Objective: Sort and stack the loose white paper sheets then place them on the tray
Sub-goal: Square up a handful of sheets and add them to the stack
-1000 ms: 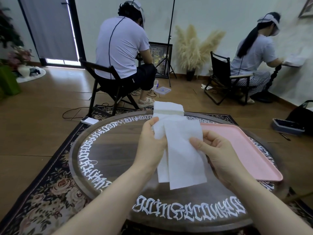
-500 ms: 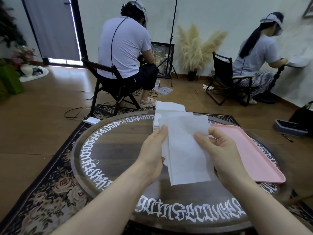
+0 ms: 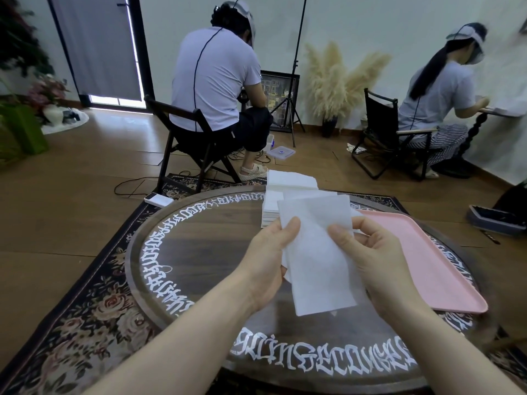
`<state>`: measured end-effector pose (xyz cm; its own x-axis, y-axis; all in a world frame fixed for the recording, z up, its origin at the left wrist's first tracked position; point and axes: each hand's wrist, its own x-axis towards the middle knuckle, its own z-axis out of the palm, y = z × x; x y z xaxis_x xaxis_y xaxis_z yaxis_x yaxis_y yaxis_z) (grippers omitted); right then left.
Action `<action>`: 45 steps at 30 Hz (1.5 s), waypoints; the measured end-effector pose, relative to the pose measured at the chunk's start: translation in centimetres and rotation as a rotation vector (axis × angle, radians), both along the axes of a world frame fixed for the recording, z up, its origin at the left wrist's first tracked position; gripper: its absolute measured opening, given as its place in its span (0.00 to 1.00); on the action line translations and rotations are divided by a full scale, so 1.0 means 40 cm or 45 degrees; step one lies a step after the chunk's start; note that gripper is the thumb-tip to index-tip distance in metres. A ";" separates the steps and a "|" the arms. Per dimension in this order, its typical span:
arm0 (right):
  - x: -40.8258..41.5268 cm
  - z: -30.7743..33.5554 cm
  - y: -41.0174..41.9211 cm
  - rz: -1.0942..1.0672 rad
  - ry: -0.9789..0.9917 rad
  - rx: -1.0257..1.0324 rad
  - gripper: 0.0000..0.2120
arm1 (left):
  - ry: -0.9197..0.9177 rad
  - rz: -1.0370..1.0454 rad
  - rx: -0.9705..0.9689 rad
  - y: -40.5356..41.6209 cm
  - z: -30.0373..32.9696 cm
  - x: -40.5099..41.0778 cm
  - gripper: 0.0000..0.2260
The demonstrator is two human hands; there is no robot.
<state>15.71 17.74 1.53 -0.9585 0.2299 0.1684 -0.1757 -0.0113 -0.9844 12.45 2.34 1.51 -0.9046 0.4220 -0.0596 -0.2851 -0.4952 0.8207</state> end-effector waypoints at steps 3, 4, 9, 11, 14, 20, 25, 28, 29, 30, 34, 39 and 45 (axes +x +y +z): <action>0.002 0.002 -0.003 -0.013 0.007 0.016 0.12 | 0.030 -0.016 -0.039 0.003 -0.005 0.000 0.11; 0.003 0.003 -0.004 -0.014 0.009 0.017 0.12 | 0.035 -0.015 -0.050 0.004 -0.006 0.000 0.10; 0.003 0.003 -0.007 -0.029 0.029 0.022 0.11 | 0.025 0.018 -0.102 0.006 -0.002 0.004 0.09; 0.002 0.000 -0.006 -0.027 0.028 0.029 0.11 | 0.028 0.012 -0.106 0.006 0.001 0.006 0.09; 0.002 -0.004 -0.004 -0.020 0.030 0.025 0.11 | 0.024 0.011 -0.132 0.004 0.003 0.008 0.09; -0.012 -0.002 0.007 -0.149 0.114 0.126 0.20 | -0.017 0.090 -0.042 0.000 0.009 0.003 0.10; -0.005 -0.001 0.011 -0.031 0.060 0.089 0.27 | 0.028 0.077 -0.079 0.001 0.000 -0.001 0.10; 0.008 0.004 0.005 -0.003 0.105 0.151 0.22 | 0.027 0.059 -0.076 0.005 0.002 0.007 0.10; 0.013 0.008 0.004 0.010 0.109 0.177 0.19 | 0.020 0.064 -0.063 0.007 0.003 0.008 0.09; 0.016 0.012 0.004 0.023 0.110 0.205 0.17 | 0.013 0.072 -0.052 0.008 0.004 0.009 0.09; 0.019 0.015 0.000 0.034 0.181 0.323 0.06 | -0.011 0.100 -0.044 0.009 0.002 0.007 0.09; 0.014 0.004 -0.010 -0.058 0.312 0.479 0.19 | -0.034 0.102 -0.096 0.012 -0.004 0.002 0.09; 0.013 0.010 -0.007 -0.006 0.261 0.365 0.10 | -0.018 0.082 -0.082 0.010 0.000 0.008 0.09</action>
<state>16.21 17.46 1.93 -0.8971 0.1497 0.4156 -0.3694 0.2618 -0.8916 12.76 2.73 1.51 -0.9285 0.3582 -0.0977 -0.2662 -0.4588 0.8477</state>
